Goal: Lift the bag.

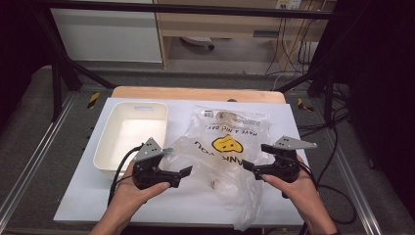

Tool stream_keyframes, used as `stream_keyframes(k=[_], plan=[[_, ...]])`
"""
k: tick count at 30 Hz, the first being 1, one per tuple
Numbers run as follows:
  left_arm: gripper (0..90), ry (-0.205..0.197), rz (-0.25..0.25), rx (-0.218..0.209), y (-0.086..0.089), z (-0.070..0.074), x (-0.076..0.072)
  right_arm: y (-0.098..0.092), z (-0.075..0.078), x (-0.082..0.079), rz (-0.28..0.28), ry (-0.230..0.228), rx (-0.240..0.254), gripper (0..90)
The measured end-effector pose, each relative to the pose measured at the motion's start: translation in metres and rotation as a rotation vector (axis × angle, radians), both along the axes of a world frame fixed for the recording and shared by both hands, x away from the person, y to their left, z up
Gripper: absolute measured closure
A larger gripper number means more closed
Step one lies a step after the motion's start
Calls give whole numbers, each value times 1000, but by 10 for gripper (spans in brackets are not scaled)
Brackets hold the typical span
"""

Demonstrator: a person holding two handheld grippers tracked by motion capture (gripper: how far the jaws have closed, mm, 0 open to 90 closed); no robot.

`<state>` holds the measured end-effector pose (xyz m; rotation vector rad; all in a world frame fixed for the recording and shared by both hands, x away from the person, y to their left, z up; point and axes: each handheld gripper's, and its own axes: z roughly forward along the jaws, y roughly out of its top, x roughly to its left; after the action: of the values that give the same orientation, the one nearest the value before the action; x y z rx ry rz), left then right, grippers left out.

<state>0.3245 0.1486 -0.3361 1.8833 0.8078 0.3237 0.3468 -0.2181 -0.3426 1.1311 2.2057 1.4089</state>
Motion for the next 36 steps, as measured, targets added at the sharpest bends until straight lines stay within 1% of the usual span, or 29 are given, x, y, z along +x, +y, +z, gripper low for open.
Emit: stream_keyframes(k=[2, 5, 7, 8, 9, 11, 12, 13, 15, 17, 18, 19, 20, 21, 22, 23, 24, 25, 27, 28, 30, 31, 34, 36], plan=[[120, -6, 8, 12, 2, -3, -3, 2, -2, 1, 3, -3, 2, 72], [120, -24, 43, 56, 8, -11, -4, 3, -3, 2, -4, -9, 7, 74], [120, -42, 75, 83, 13, -17, -4, 2, -3, 3, -11, -16, 7, 73], [120, -45, 89, 85, 16, -20, -3, 3, -4, 3, -13, -15, 8, 73], [119, -47, 103, 79, 18, -23, -3, 3, -5, 4, -13, -14, 8, 73], [120, -58, 124, 91, 23, -28, 0, 4, -7, 4, -10, -10, 1, 73], [120, -48, 127, 81, 25, -30, 3, 5, -8, 5, -11, -6, -1, 73], [120, -25, 125, 65, 26, -32, 6, 5, -9, 5, -13, -3, -3, 73], [112, -21, 143, 64, 28, -35, 11, 6, -12, 7, -12, 2, -7, 74], [119, 7, 149, 48, 29, -38, 18, 6, -14, 8, -15, 8, -4, 73], [112, 2, 156, 55, 29, -39, 21, 6, -14, 8, -18, 9, -4, 72], [112, -5, 167, 53, 30, -39, 24, 6, -15, 9, -21, 7, -5, 72], [117, -8, 177, 39, 30, -37, 26, 5, -16, 9, -25, 5, -4, 71], [120, -13, 173, 32, 30, -36, 28, 5, -17, 9, -28, 12, 3, 69], [115, -20, 168, 31, 29, -34, 29, 5, -18, 10, -28, 8, 1, 66], [99, -27, 170, 20, 28, -33, 30, 5, -19, 10, -31, 8, 3, 64], [82, -43, 165, 11, 27, -31, 31, 4, -20, 10, -33, 8, 6, 60], [82, -51, 149, 0, 24, -30, 31, 4, -20, 11, -33, 8, 8, 60], [81, -62, 137, 23, 18, -29, 33, 5, -22, 11, -39, 13, 10, 59], [84, -79, 145, 28, 16, -27, 32, 5, -23, 12, -35, 12, 7, 57], [84, -86, 137, 18, 15, -24, 31, 4, -23, 11, -41, 10, 5, 56], [84, -85, 138, 18, 16, -21, 31, 3, -23, 11, -40, 9, 7, 53], [83, -100, 143, -4, 25, -12, 30, 0, -23, 11, -53, 5, 10, 51], [73, -109, 163, -15, 33, -6, 30, -4, -23, 12, -63, 3, 15, 48]])
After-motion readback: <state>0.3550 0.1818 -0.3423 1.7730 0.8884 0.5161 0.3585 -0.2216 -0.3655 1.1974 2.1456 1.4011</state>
